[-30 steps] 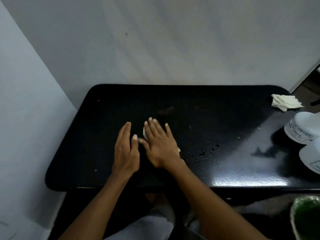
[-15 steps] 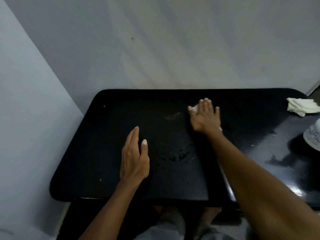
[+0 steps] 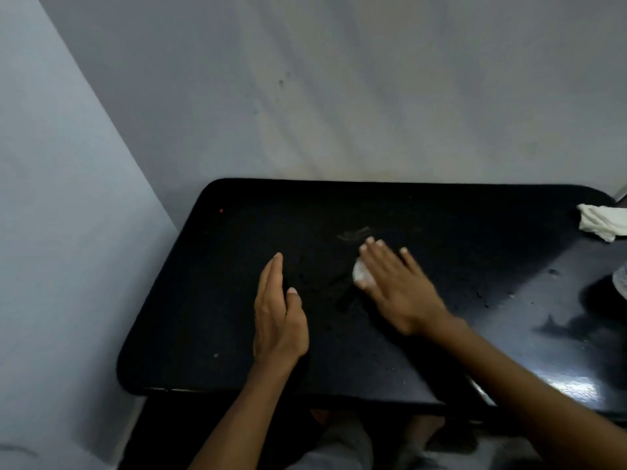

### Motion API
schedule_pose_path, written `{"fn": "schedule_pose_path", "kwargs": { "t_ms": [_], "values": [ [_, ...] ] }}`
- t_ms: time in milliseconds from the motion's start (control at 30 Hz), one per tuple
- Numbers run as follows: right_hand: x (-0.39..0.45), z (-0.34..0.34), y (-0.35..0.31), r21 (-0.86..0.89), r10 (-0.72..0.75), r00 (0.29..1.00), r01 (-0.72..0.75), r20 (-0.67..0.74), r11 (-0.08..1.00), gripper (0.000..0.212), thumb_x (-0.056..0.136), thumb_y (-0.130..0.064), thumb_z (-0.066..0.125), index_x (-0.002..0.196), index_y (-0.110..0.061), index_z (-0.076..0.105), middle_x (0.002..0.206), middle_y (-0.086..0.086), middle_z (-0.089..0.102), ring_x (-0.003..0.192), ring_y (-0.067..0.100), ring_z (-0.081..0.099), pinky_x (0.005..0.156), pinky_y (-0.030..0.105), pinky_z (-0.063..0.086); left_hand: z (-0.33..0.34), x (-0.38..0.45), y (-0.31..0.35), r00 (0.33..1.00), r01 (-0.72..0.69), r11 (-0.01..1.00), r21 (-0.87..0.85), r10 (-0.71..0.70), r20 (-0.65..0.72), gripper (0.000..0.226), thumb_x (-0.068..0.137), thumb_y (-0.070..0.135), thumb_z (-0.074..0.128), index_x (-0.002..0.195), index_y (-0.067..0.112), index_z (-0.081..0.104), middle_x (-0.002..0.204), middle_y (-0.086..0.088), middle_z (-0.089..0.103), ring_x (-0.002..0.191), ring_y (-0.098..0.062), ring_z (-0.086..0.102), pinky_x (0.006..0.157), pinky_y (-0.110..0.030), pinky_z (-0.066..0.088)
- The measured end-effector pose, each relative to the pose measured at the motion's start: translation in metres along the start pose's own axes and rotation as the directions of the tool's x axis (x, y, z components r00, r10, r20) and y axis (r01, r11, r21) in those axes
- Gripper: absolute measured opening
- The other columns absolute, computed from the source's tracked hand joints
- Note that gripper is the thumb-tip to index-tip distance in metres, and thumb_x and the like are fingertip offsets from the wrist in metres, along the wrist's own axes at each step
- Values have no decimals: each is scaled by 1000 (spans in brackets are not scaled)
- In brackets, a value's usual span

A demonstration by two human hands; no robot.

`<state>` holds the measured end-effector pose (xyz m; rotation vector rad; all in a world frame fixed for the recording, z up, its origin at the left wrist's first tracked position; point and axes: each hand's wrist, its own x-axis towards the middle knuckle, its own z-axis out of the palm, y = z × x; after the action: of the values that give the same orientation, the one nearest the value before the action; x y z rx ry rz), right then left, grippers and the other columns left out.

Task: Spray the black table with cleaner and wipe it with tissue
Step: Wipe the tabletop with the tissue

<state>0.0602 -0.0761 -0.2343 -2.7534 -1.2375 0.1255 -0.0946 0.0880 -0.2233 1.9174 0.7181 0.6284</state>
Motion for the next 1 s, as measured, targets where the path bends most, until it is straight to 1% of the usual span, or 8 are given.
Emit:
{"fn": "schedule_pose_path", "kwargs": {
  "t_ms": [133, 233, 400, 533, 733, 833, 900, 1000],
  "values": [
    [87, -19, 18, 77, 306, 952, -306, 13, 949, 75, 106, -57, 12, 165, -12, 3, 174, 4, -6, 160, 16, -9, 129, 45, -7, -2, -3, 5, 1000, 14, 1000, -11, -13, 25, 69, 86, 20, 36, 154, 22, 28, 160, 5, 29, 145, -4, 25, 121, -33, 22],
    [147, -18, -22, 98, 362, 931, -365, 48, 926, 79, 106, -59, 13, 164, -7, 1, 174, 8, -8, 160, 19, -10, 129, 47, -7, -3, -4, 6, 1000, 10, 999, -47, -9, 12, 72, 84, 17, 36, 155, 22, 28, 161, 5, 28, 145, -2, 24, 121, -32, 22],
    [158, -10, -123, 54, 25, 994, -31, 108, 998, 72, 108, -53, 14, 164, -10, -1, 174, 6, -8, 160, 18, -10, 129, 44, -6, -5, -1, 5, 997, 37, 988, -149, -46, -57, 73, 81, 15, 38, 153, 19, 31, 160, 0, 31, 145, -15, 30, 118, -46, 28],
    [92, 4, -141, 47, -268, 960, 265, 84, 963, 62, 111, -45, 15, 165, -17, -1, 174, 1, -8, 159, 13, -12, 129, 42, -7, -12, 3, 5, 970, 32, 970, -239, -88, -226, 68, 79, 13, 40, 147, 15, 43, 150, -2, 44, 138, -15, 40, 114, -44, 35],
    [-34, 0, -99, 152, -336, 938, 321, 83, 935, 65, 105, -50, 8, 163, -24, -5, 170, -9, -17, 155, 1, -22, 126, 30, -14, -13, 3, 16, 933, 134, 928, -346, -236, -270, 55, 79, 8, 37, 130, 12, 57, 126, -1, 58, 117, -11, 55, 106, -38, 44],
    [-80, -7, -79, 208, -210, 977, 213, -34, 955, 61, 106, -34, 48, 162, -17, 28, 174, 3, 9, 160, 13, 5, 128, 33, 16, -11, 2, 24, 938, 146, 922, -358, -244, -245, 53, 80, 2, 39, 127, 13, 59, 123, -1, 59, 114, -13, 56, 103, -37, 46],
    [-94, -16, -71, 126, -138, 977, 159, -161, 979, 39, 93, -21, 72, 131, -13, 67, 150, 16, 53, 136, 33, 53, 101, 39, 55, -8, 1, 26, 944, 157, 926, -344, -242, -222, 51, 81, -1, 41, 128, 11, 59, 124, -4, 60, 113, -15, 57, 100, -33, 47],
    [-95, -20, -69, 58, -130, 971, 144, -199, 988, 13, 89, -13, 74, 102, -14, 75, 105, 6, 63, 89, 25, 61, 67, 33, 53, -6, 0, 27, 954, 207, 939, -275, -257, -158, 49, 86, -4, 41, 129, 9, 59, 126, -6, 60, 113, -16, 57, 94, -26, 45]
  ]
}}
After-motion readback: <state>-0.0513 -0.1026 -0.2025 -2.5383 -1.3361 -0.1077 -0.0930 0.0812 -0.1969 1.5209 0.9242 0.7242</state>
